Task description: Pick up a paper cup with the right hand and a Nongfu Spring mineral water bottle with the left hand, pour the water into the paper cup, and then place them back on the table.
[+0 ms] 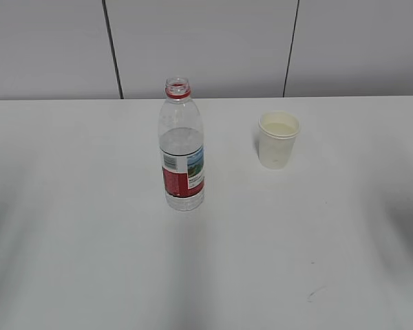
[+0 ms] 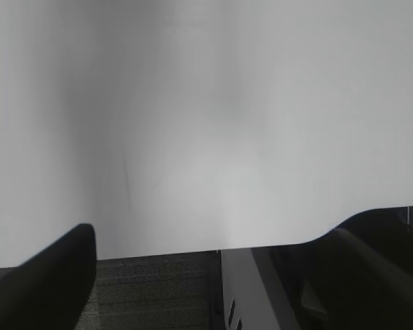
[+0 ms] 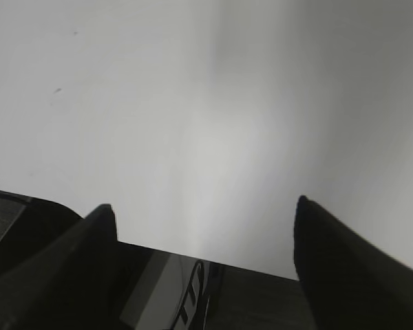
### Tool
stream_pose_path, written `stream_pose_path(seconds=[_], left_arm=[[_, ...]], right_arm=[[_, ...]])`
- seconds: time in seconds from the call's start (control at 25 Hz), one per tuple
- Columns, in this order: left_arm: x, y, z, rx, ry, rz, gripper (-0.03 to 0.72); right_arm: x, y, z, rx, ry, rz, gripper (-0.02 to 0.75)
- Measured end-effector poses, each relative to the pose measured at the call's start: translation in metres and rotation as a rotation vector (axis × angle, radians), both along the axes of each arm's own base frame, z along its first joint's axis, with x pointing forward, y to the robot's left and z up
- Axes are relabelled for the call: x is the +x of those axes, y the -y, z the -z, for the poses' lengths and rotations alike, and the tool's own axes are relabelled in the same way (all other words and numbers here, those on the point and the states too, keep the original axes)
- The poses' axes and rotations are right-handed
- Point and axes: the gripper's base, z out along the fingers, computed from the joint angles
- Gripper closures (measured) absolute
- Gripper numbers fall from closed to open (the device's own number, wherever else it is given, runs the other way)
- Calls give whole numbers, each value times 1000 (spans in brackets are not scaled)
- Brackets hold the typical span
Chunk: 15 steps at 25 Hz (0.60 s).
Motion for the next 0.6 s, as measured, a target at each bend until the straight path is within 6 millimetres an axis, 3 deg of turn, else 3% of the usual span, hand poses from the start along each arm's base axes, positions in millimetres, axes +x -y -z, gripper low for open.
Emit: stream_pose_path(seconds=[0.32, 0.6], left_arm=[[-18, 2, 14, -28, 45, -8, 97], [-32, 2, 6, -29, 173, -8, 97]], right_arm=[[-20, -5, 8, 18, 10, -1, 152], [-38, -9, 8, 15, 43, 1, 153]])
